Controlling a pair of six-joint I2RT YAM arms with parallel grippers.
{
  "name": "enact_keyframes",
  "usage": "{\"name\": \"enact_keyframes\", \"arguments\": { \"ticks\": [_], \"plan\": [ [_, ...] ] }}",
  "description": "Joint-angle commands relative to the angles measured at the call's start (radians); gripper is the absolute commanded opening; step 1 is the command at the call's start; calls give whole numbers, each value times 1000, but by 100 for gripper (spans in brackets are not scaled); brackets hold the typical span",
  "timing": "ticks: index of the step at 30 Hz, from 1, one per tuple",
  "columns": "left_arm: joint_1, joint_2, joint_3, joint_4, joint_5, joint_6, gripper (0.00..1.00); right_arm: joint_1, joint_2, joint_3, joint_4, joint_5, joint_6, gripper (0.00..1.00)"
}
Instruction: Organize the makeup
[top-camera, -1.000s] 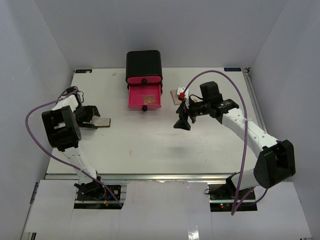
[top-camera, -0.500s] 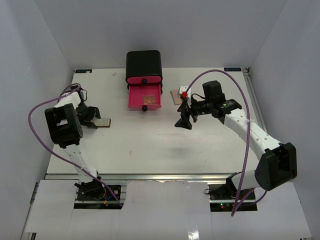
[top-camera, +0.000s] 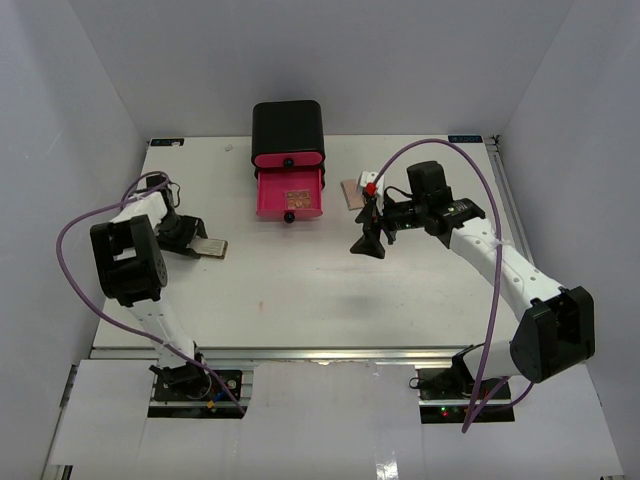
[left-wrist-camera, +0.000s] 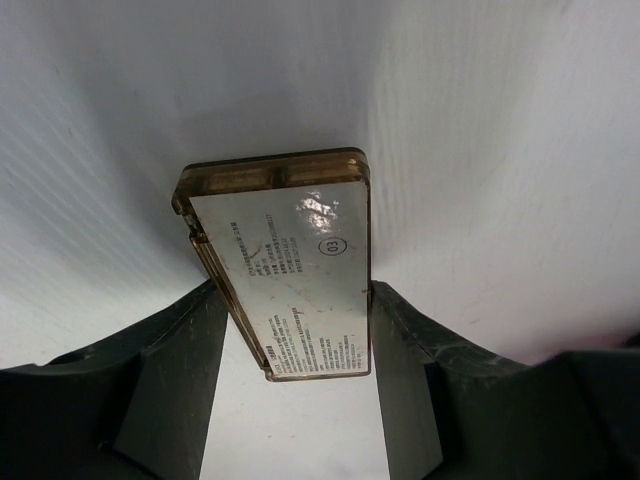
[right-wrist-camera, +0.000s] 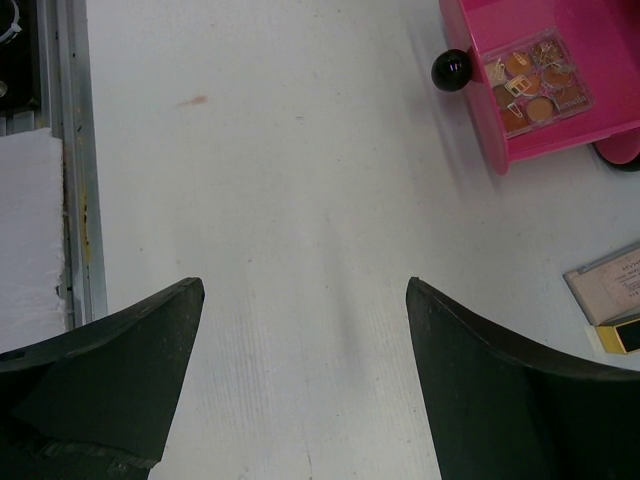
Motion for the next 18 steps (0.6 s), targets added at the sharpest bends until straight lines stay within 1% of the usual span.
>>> {"name": "enact_keyframes", "arguments": {
  "ticks": [1,7,11,12,15,18],
  "plan": [
    [-71,-175,-52,69,73,-16,35,-7,-36,-15,28,-27,-7,89],
    [-144,-314,-73,79,109,-20,33,-9,-37,-18,32,-27,-7,89],
    [-191,-380,-58,80,123,-57,33,-9,-37,-17,33,-26,-6,89],
    [-205,-387,-45,79,125,-69,32,-11,-38,-18,34,-26,-6,89],
    [-295,-360,16,78,113,-96,32,-14,-41,-20,34,-21,-6,89],
    [-365,-304,121,75,100,-113,32,-21,-49,-21,37,-23,-6,89]
  ]
}}
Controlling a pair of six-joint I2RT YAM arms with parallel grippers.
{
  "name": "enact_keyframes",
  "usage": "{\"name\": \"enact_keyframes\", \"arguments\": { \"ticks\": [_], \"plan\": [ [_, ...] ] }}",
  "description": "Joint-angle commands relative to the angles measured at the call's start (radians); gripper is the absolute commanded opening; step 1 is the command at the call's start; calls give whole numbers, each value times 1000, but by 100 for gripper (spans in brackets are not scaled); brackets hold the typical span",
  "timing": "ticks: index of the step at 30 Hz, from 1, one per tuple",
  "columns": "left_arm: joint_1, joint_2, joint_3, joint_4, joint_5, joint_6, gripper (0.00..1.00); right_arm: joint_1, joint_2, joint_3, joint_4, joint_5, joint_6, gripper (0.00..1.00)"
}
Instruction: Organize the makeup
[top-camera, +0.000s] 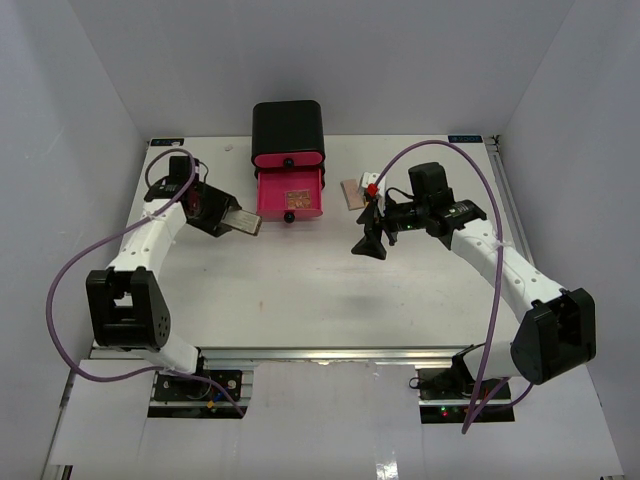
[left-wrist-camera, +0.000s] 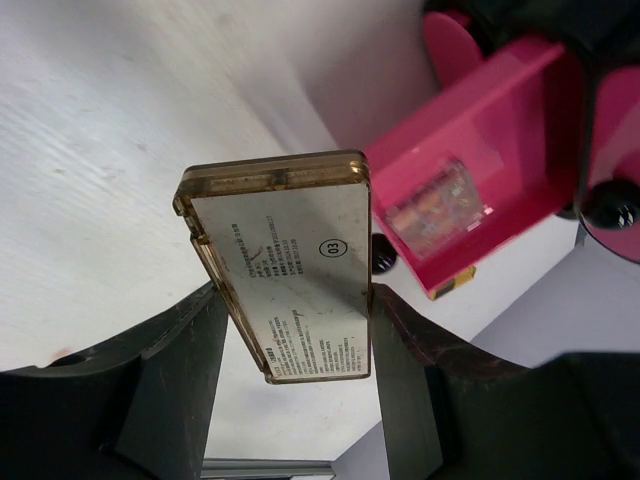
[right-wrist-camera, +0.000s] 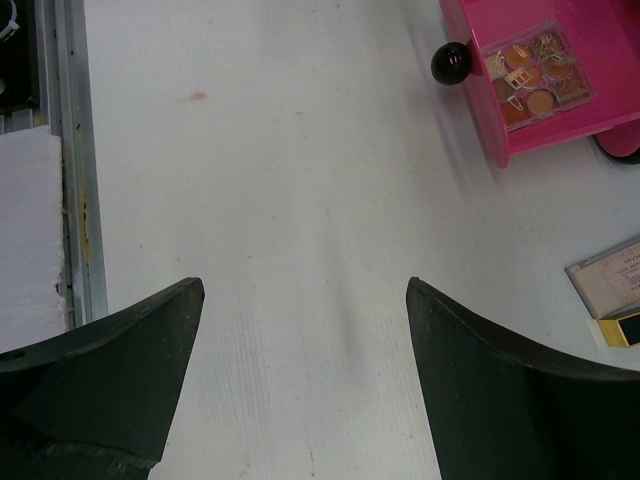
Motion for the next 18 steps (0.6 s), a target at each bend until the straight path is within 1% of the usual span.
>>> {"name": "enact_keyframes", "arguments": {
  "ticks": [1,6,11,12,16,18],
  "plan": [
    [-106,65,164,10,-3,-73,32,-18,-43,-7,35,-23,-5,89],
    [-190,162,268,10,-62,-190,32,-40,-56,-13,40,-27,-4,89],
    [-259,263,380,23,-135,-345,32,-49,-59,-14,40,-34,-3,89],
    [-268,275,392,31,-167,-366,32,-51,-60,-14,40,-35,-3,89],
    [-301,325,418,80,-204,-466,32,-58,-65,-17,42,-37,-3,89],
    [-307,320,384,106,-229,-523,32,-63,-67,-18,42,-40,-3,89]
  ]
}}
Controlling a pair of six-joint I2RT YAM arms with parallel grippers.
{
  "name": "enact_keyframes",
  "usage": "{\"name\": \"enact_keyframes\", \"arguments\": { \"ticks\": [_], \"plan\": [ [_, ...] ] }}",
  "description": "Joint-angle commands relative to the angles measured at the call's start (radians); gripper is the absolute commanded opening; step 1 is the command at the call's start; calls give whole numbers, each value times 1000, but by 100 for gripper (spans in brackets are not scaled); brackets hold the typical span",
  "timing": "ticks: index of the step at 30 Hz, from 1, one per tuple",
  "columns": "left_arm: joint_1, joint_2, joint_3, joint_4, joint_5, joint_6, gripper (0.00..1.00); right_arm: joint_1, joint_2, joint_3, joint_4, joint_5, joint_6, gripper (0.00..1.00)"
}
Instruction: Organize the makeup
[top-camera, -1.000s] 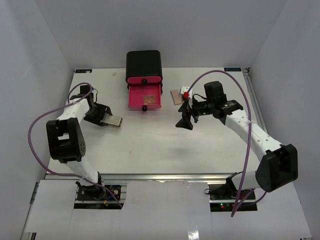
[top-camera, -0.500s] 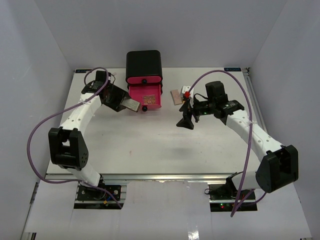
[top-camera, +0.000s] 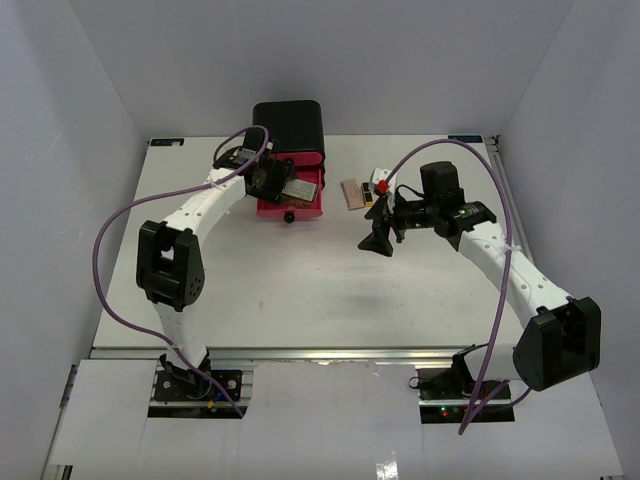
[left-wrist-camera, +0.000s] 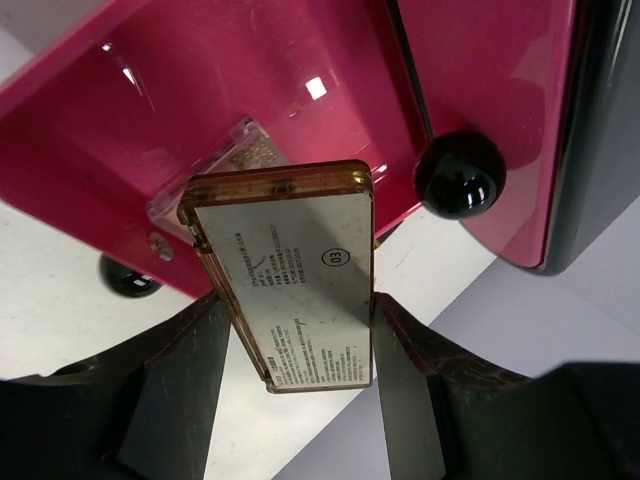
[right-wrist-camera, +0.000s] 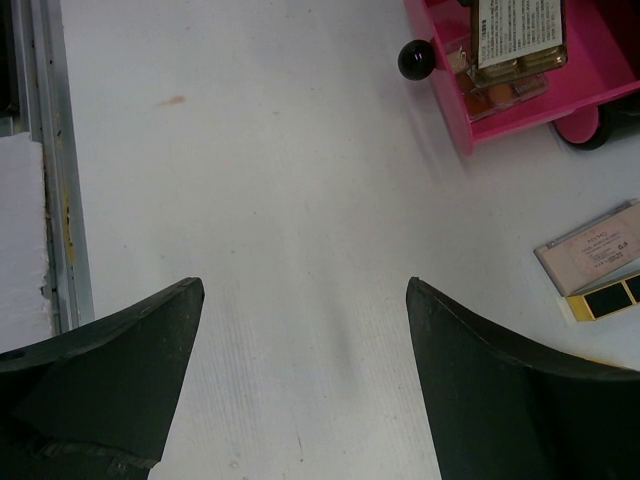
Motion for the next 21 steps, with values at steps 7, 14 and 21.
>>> {"name": "enact_keyframes", "arguments": {
  "ticks": [7,14,21],
  "plan": [
    [-25,-27,-68,156,-115,-307,32,-18,-29,-5,31,-39,-5,89],
    [-25,-15,-90,208,-151,-315,35,-19,-29,-5,30,-41,-6,89],
    [-25,-4,-112,254,-149,-319,45,-25,-33,-8,30,-44,-8,89]
  ]
}}
